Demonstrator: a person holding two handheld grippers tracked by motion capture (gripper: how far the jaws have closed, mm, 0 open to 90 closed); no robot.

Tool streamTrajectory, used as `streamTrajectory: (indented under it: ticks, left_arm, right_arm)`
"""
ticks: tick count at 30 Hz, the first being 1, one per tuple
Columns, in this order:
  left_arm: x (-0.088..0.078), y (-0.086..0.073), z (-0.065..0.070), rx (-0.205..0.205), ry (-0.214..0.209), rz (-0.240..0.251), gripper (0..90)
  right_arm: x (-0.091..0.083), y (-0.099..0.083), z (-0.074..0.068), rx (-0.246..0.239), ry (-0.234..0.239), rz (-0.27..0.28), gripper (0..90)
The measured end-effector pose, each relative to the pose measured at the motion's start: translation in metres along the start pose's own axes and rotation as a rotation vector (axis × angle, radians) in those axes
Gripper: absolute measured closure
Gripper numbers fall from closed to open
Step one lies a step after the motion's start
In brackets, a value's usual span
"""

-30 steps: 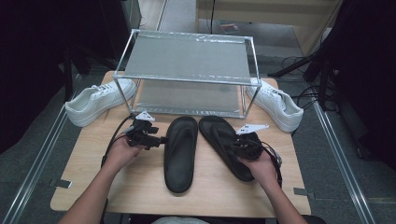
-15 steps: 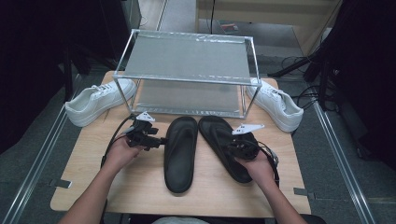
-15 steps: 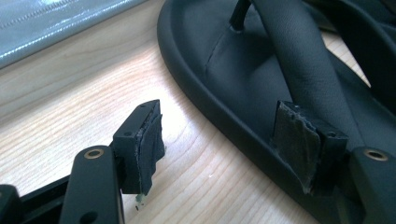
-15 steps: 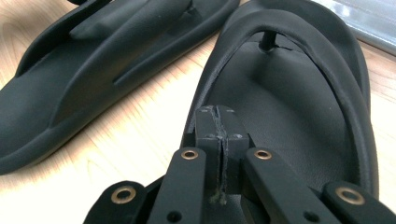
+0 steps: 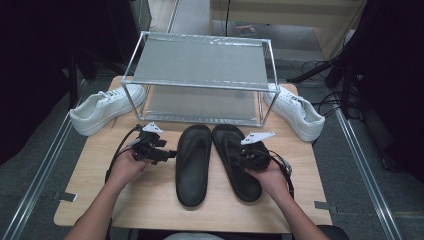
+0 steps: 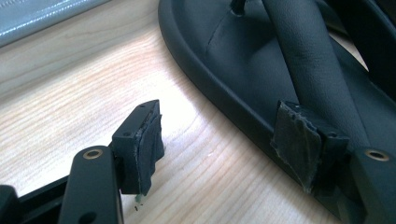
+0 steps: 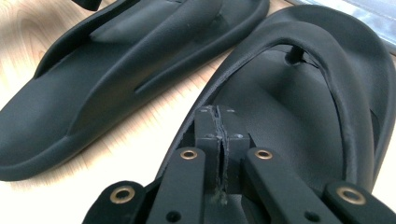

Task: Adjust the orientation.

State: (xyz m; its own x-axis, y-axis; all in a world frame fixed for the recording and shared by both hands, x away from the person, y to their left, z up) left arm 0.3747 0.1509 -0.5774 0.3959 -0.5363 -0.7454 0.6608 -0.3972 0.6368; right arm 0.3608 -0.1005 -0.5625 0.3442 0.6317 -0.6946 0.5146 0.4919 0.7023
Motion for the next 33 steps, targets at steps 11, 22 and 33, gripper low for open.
streamTrajectory:
  ticks: [11,22,33]
  left_arm:
    - [-0.002,-0.006,0.011,-0.024,-0.151,-0.021,31.8]
    - [-0.008,-0.009,0.019,0.027,-0.196,-0.009,18.9]
    - [0.002,-0.021,0.019,0.082,-0.074,-0.075,65.2]
  right_arm:
    - [0.008,0.006,-0.006,-0.022,0.024,-0.006,88.9]
    - [0.014,0.011,-0.011,-0.038,0.044,-0.012,88.9]
    - [0.019,0.015,-0.015,-0.051,0.06,-0.013,88.5]
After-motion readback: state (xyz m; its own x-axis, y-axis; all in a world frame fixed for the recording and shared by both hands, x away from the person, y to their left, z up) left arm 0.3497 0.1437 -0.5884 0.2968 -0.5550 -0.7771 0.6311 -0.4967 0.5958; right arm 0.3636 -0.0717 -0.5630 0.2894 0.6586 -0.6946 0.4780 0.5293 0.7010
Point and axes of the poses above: each handheld gripper's, and its own axes: x roughly forward along the jaws, y roughly out of its top, z roughly to its right, the point moved 9 cm from there along x, roughly forward along the jaws, and after that the axes turned 1 degree about -x, right-handed, at the moved point
